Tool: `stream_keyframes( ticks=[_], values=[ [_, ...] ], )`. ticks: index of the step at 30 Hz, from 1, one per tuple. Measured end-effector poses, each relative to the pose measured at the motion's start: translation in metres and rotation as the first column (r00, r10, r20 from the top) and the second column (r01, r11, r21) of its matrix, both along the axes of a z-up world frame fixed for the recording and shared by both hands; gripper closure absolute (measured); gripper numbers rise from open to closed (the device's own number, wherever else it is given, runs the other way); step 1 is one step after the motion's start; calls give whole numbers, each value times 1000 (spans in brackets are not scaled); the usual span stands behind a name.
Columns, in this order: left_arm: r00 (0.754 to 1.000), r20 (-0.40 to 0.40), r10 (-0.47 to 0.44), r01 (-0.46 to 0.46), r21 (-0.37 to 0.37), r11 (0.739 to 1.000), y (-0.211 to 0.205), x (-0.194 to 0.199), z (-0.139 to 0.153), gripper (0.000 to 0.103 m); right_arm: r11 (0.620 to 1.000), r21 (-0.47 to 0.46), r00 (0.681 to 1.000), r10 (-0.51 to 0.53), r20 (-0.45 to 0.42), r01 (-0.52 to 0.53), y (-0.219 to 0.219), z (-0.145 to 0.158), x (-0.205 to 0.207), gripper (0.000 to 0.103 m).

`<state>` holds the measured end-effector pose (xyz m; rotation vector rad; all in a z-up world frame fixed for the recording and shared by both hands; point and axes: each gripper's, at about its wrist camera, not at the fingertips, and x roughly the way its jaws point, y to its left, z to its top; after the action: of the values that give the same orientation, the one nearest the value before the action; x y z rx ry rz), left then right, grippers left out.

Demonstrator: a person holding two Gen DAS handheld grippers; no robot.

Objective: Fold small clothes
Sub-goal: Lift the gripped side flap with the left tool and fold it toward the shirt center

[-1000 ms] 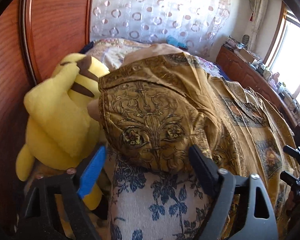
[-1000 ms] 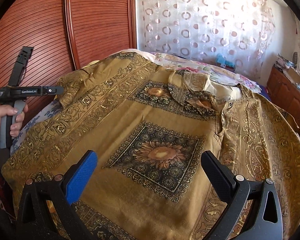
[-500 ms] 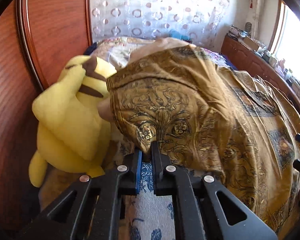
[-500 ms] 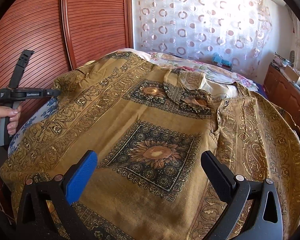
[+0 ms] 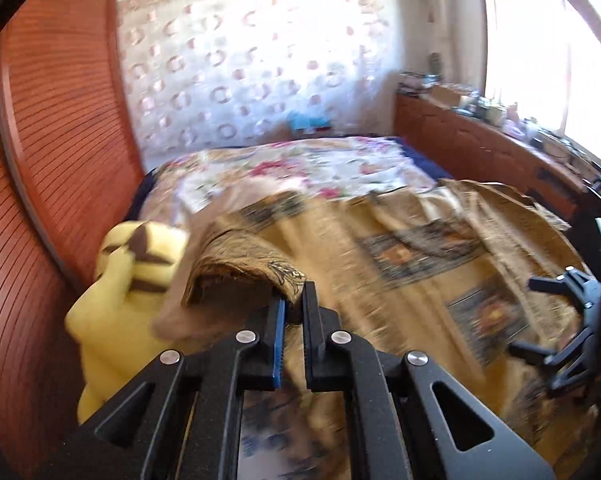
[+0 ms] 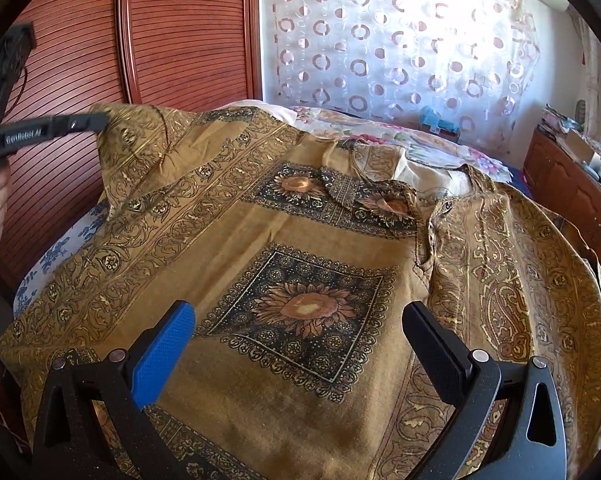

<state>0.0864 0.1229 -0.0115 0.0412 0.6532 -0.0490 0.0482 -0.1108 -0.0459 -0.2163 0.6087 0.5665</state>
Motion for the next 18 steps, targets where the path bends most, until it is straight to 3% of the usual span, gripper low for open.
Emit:
stream_keyframes(
  ticks=[4,6,10,13,15,18],
  values=[
    [997,-3,-72,72,-3,997,-37,4,0,94,1000,-5,1000,-12,13,12,-7,0,-5,0],
    [993,-4,-119,119,-24,993,-48,-3,-1,85,1000,9,1000,-20,10,20,-13,2,-8,0],
    [988,-6,-154,153,-55,987,-52,-21,-5,77,998,41,999,-37,11,37,-25,7,-10,0],
    [989,13,-150,151,-81,985,-45,-35,-3,57,997,54,999,-48,12,47,-29,10,-9,0],
    [992,22,-128,130,-90,987,-40,-43,-3,37,997,59,999,-45,10,45,-31,11,-8,0],
    [996,40,-84,86,-77,993,-33,-51,-4,33,997,69,1000,-26,9,25,-32,14,-7,0]
  ],
)
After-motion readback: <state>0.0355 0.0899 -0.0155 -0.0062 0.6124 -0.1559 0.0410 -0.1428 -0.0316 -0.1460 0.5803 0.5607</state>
